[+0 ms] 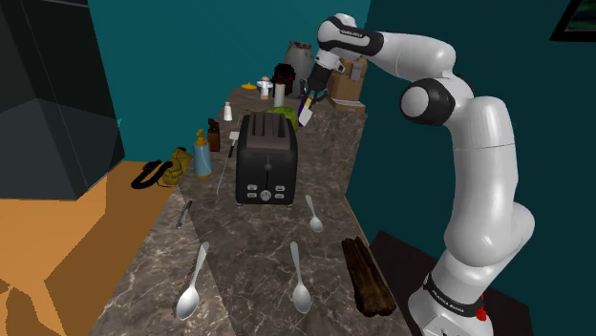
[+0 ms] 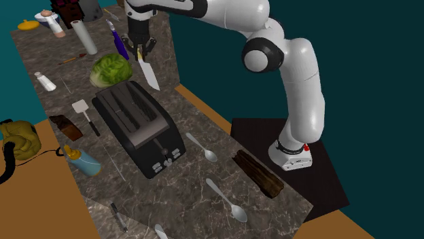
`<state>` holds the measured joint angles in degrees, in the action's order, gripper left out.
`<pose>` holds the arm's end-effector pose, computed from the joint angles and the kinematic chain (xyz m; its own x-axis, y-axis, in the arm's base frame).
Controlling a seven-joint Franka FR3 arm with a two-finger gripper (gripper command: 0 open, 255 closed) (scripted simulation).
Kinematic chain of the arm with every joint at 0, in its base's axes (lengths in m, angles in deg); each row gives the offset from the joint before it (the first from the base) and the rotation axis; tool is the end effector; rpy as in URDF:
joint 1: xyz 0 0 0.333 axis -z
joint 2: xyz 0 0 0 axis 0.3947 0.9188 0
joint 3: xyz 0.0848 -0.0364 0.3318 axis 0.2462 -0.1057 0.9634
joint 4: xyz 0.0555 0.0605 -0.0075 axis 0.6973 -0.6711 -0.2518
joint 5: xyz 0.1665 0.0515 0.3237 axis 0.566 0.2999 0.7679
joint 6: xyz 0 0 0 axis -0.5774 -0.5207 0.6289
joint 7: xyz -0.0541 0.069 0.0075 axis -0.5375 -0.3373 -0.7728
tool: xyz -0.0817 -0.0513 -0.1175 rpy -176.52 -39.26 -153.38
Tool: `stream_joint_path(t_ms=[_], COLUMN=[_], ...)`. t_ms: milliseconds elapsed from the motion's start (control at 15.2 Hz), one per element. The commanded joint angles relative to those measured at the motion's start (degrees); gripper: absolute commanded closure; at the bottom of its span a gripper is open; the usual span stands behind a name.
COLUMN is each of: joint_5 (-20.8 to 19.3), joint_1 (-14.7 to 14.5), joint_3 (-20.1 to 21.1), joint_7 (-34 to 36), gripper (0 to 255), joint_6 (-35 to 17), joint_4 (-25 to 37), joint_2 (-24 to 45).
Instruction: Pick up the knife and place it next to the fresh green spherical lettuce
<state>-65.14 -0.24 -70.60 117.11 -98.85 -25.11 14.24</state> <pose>0.6612 -0.2523 0.5597 0.4573 -0.8892 -0.0127 -0.8590 -0.4380 -0.2651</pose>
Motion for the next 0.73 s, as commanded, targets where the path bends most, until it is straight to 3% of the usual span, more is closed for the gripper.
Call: stream_joint_path(t_ms=[0, 660], joint_5=[0.0, 0.3], joint_1=[0.7, 0.3], joint_3=[0.0, -0.1], joint_7=[0.2, -1.9], gripper=[255, 255], joint_6=[4.2, -6.5], joint_4=[10.7, -4.8], joint_2=[6.6, 1.9])
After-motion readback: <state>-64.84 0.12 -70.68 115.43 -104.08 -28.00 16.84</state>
